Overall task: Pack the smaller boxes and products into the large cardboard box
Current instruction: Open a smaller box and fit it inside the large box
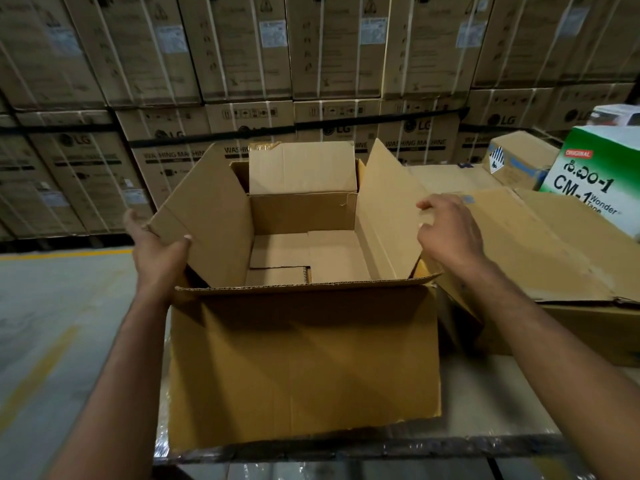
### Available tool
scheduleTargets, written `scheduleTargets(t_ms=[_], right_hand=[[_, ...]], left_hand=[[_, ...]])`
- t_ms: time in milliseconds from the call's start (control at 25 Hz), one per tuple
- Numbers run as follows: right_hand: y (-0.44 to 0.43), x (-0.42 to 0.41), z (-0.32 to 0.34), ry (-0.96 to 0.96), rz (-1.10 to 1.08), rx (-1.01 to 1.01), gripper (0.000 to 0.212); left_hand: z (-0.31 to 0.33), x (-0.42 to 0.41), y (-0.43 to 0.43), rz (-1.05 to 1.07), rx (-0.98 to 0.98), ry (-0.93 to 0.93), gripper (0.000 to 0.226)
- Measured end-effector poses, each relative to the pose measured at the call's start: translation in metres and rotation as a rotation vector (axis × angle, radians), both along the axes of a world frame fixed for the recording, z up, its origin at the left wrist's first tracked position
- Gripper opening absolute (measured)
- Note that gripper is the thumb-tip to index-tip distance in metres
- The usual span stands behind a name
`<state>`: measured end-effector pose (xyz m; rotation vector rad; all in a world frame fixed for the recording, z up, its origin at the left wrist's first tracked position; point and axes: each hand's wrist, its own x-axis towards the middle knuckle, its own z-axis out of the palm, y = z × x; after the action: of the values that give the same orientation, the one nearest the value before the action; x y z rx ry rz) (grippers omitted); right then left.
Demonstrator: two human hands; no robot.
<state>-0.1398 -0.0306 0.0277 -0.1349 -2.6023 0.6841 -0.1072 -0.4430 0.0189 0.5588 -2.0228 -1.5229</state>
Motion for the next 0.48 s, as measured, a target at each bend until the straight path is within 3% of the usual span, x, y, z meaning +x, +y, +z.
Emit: scheduleTargets(t_ms=[120,320,400,480], right_hand=[[0.001,-0.003,0.005,0.001,-0.021,0.044,0.05],[-0.008,-0.012,0.013,0.024,-0.02,0.05,0.047],[-0.004,-0.013,0.012,-0.027,0.019,-0.024,0.04],[0.001,-0.011,0.009,-0.065,0.069,-0.086,0.035]], left_hand=[[0.012,0.002,0.004,0.094,-0.057,-0.004,0.091],[0.042,-0.007,-0.002,-0.115,-0.122,-0.041,0.058],[0.035,-0.006,-0.003,-0.129,-0.145,-0.067,0.043],[0.018,-0.002,-0.003,-0.076,-0.168,-0.122,0.044]])
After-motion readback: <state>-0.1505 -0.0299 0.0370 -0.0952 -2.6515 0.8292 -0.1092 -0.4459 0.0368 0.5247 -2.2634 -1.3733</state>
